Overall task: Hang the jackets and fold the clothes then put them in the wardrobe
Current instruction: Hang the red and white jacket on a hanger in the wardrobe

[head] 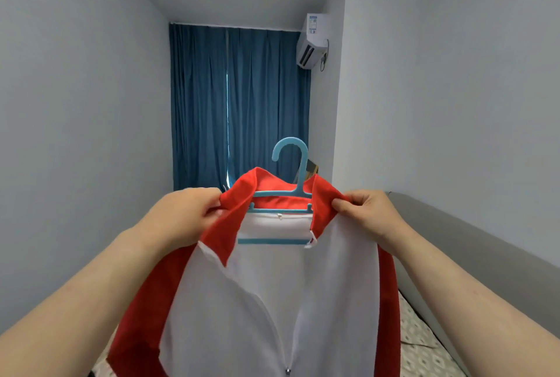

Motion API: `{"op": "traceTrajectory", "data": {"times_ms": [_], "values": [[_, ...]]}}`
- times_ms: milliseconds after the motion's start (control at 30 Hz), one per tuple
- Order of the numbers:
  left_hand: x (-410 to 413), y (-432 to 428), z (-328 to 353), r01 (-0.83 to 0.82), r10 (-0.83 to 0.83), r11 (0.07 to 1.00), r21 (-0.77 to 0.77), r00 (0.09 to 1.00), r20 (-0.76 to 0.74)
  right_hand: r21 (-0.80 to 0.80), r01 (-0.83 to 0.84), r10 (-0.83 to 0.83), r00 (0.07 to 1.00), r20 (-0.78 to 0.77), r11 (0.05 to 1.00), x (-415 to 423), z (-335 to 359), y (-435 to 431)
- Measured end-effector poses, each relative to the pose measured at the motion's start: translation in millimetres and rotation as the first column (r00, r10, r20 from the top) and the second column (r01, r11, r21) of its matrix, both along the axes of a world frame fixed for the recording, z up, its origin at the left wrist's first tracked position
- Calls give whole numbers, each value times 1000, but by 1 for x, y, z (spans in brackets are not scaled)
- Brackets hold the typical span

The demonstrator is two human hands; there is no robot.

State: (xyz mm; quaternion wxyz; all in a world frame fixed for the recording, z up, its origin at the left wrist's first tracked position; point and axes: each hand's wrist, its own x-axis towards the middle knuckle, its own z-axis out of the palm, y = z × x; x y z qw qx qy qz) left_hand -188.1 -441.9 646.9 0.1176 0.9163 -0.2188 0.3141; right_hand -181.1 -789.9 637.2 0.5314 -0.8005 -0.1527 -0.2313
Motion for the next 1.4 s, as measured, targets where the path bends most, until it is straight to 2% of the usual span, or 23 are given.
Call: {"op": "traceTrajectory", "data": {"times_ms": [33, 100, 200, 300, 367, 400, 467, 533, 667, 800, 933, 1067, 1200, 1333, 1400], "values": [[1, -3, -2, -31, 32, 999, 19, 999, -28, 3, 0, 0, 1000, 28, 1000, 1, -1, 1], [2, -4, -6, -66, 63, 997, -47, 997, -50, 68, 12, -17, 997, 77, 998, 2, -4, 0], [5, -11, -10, -109, 109, 994, -9, 993, 50, 223, -19, 13, 1000, 27, 975, 3, -5, 7], [6, -20, -12, -182, 186, 982, -51, 978, 93, 244, -16, 7, 999, 37, 970, 3, -2, 23], [8, -22, -13, -250, 262, 959, -137, 962, 75, 106, 18, -29, 994, 108, 994, 1, -4, 24], [9, -21, -13, -261, 276, 947, -186, 959, 64, -38, 76, -70, 988, 139, 996, 0, -6, 20], [9, -20, -16, -246, 274, 931, -271, 959, 68, -380, 232, -181, 970, 164, 895, 0, -10, 12], [7, -20, -20, -233, 272, 929, -287, 957, 104, -541, 298, -238, 955, 179, 787, 2, -15, 8], [6, -23, -23, -232, 247, 961, -152, 965, 89, -538, 334, -281, 943, 181, 774, 8, -29, 8], [1, -37, -29, -208, 211, 976, -69, 977, 29, -619, 253, -233, 966, 115, 744, 10, -40, 9], [-9, -42, -37, -181, 180, 980, -83, 984, -18, -617, 276, -246, 960, 136, 737, 2, -48, 5], [-27, -51, -40, -145, 147, 986, -85, 989, 20, -659, 306, -265, 950, 165, 687, -16, -47, -9], [-44, -58, -43, -122, 127, 986, -117, 991, 36, -668, 276, -218, 961, 172, 691, -34, -43, -24], [-62, -71, -56, -116, 114, 984, -135, 993, -23, -694, 235, -166, 972, 167, 680, -52, -50, -37], [-71, -78, -63, -119, 107, 984, -131, 989, -100, -717, 187, -144, 982, 122, 672, -59, -58, -44]]}}
